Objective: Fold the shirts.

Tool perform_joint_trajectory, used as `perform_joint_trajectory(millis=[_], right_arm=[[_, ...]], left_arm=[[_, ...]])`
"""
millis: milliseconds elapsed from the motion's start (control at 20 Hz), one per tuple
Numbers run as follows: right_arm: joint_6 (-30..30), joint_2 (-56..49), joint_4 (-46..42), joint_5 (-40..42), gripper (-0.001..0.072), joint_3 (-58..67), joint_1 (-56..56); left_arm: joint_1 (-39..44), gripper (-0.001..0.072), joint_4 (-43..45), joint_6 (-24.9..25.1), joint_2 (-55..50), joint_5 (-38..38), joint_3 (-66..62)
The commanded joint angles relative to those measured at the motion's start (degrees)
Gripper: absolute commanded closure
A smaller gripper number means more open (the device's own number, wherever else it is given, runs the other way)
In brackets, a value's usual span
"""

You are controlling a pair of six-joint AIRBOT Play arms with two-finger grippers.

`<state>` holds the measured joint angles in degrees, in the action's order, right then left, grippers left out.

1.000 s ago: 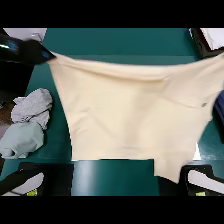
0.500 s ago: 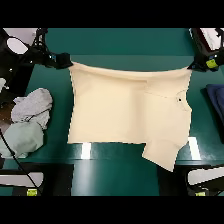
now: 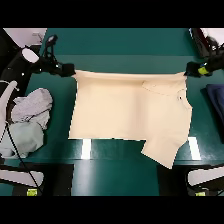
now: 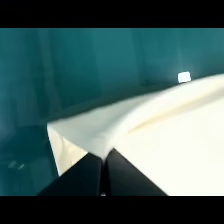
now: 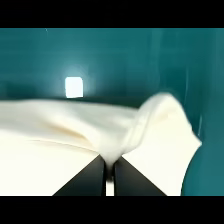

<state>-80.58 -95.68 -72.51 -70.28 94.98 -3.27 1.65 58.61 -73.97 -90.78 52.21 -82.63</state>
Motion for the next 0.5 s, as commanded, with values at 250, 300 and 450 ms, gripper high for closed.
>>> perform_joint_trajectory(millis=[250,300,450], right_arm=[[0.04,13.62,-3.04,7.19,0.0695,-24.76,0.55],[0.04,14.47,-2.95,7.50,0.0695,-26.38,0.55],[-1.25,14.93,0.17,6.56,0.0400,-28.22,-0.81]], left_arm=[[-0.04,0.0677,3.34,0.15,-0.52,8.39,5.07],[-0.02,0.0473,3.34,-0.70,-0.52,9.31,5.07],[-0.04,0.0208,3.32,-2.21,-0.46,11.96,5.05]])
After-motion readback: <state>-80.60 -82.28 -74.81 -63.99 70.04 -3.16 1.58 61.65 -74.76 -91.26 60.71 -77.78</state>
